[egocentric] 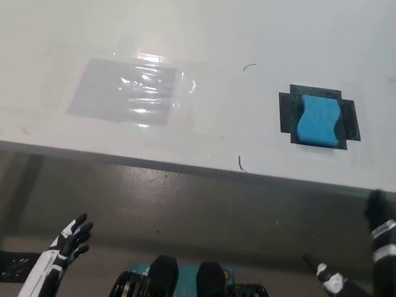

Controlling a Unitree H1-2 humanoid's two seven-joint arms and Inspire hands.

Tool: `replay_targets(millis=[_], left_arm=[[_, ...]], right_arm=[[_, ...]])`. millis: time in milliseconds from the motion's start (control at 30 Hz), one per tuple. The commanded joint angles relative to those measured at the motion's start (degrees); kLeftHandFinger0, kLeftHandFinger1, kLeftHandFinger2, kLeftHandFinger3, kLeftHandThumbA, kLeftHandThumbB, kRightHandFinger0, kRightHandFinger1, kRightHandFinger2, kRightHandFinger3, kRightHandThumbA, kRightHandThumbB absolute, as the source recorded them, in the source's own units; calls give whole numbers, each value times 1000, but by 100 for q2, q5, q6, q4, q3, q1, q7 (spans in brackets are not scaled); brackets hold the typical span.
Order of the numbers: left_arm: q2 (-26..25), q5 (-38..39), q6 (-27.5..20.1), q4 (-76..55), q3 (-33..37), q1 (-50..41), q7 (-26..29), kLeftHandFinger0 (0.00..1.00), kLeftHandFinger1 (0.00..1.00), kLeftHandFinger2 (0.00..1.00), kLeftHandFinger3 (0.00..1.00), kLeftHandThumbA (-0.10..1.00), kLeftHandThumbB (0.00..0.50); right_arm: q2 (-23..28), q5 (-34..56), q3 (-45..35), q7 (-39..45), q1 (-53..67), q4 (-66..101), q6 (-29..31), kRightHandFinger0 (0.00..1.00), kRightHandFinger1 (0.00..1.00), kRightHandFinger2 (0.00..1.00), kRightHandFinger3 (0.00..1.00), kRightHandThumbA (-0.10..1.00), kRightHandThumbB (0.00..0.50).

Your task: A soft sponge is kept on the balc marked spot on the table infront of the robot and it uses its right hand fist to press down on it and drrags it across the table in a back and forth manner twice to clean it

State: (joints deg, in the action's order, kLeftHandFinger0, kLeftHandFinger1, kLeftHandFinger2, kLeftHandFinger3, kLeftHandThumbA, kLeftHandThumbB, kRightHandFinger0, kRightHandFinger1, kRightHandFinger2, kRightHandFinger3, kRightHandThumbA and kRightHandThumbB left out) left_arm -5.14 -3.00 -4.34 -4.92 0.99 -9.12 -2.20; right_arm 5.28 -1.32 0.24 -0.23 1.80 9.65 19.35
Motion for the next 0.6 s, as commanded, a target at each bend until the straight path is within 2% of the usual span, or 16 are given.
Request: replay_targets(millis=[0,100,133,267,433,500,567], left_arm=[[-180,93,-227,-252,60,95,-222,1000,1000,1000,1000,1000,0],[-191,35,-233,-222,88,92,-227,1000,1000,1000,1000,1000,0],[-190,-28,-225,-216,99,112,-205,1000,1000,1000,1000,1000,0],[-208,-13,-265,-160,78,133,-199,1000,1000,1000,1000,1000,0],[-207,-94,-289,-141,114,130,-189,1000,1000,1000,1000,1000,0],[-220,-146,-263,-140,144,125,-190,1000,1000,1000,1000,1000,0],[-221,-156,-244,-147,157,110,-191,1000,1000,1000,1000,1000,0]], right_arm=[[542,644,-398,24,-1163,2201,-495,1000,1000,1000,1000,1000,486],[663,629,-531,-73,-1817,2397,-983,1000,1000,1000,1000,1000,495],[688,598,-577,-122,-2206,2449,-1228,1000,1000,1000,1000,1000,473],[682,533,-654,-219,-3274,2575,-2190,1000,1000,1000,1000,1000,463],[824,857,-804,-192,-4458,1749,-2516,1000,1000,1000,1000,1000,472],[911,981,-910,-135,-4988,1026,-2466,1000,1000,1000,1000,1000,444],[771,969,-1052,-335,-5397,384,-2434,1000,1000,1000,1000,1000,377]])
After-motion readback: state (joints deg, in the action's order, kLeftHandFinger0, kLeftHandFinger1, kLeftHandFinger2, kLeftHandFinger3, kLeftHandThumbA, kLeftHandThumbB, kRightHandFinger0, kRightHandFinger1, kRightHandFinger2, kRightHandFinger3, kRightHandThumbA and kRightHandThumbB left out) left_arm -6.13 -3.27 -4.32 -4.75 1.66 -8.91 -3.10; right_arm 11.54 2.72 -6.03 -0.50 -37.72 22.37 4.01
